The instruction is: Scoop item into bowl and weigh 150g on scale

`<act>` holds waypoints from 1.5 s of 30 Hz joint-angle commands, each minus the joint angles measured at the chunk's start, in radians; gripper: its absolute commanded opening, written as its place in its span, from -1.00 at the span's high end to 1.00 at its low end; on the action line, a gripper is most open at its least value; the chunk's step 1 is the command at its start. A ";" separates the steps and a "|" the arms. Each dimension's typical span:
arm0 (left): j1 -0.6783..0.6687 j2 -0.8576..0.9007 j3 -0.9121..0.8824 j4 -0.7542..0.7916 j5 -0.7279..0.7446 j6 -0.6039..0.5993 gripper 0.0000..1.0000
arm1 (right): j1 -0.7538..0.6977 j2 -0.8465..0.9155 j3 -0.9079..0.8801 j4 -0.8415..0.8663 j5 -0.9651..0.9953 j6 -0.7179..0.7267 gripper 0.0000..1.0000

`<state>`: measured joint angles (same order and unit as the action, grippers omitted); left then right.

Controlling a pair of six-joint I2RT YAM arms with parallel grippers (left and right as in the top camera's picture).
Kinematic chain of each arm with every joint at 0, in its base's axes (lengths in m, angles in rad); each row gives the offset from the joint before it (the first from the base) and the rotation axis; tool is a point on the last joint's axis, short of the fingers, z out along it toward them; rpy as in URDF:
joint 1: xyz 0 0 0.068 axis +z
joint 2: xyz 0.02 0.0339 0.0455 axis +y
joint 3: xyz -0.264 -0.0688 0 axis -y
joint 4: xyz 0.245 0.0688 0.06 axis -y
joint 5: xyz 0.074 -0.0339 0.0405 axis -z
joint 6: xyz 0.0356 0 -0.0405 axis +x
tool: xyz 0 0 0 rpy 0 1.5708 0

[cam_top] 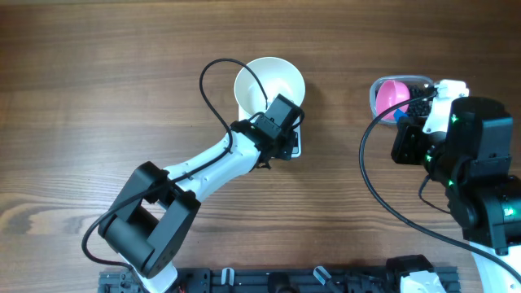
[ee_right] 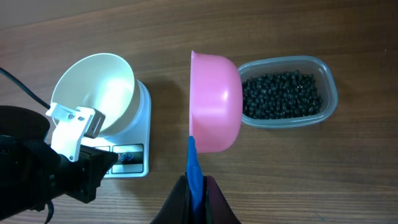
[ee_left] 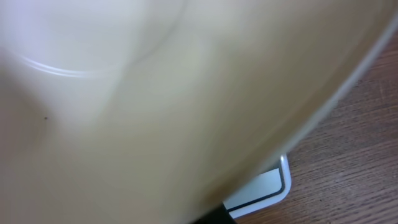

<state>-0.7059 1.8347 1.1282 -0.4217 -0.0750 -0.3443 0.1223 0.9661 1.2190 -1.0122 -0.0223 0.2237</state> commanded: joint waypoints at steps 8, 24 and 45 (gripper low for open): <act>-0.001 0.019 -0.002 0.008 -0.025 0.015 0.92 | -0.005 0.001 0.014 0.006 -0.012 0.016 0.91; -0.001 0.062 -0.002 0.025 -0.024 -0.004 0.92 | -0.005 0.001 0.014 0.007 -0.012 0.015 0.91; -0.001 0.062 -0.002 0.015 -0.055 0.006 0.92 | -0.005 0.001 0.014 0.013 -0.012 0.015 0.91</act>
<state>-0.7071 1.8759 1.1278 -0.3996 -0.0940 -0.3454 0.1223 0.9661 1.2190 -1.0084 -0.0223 0.2237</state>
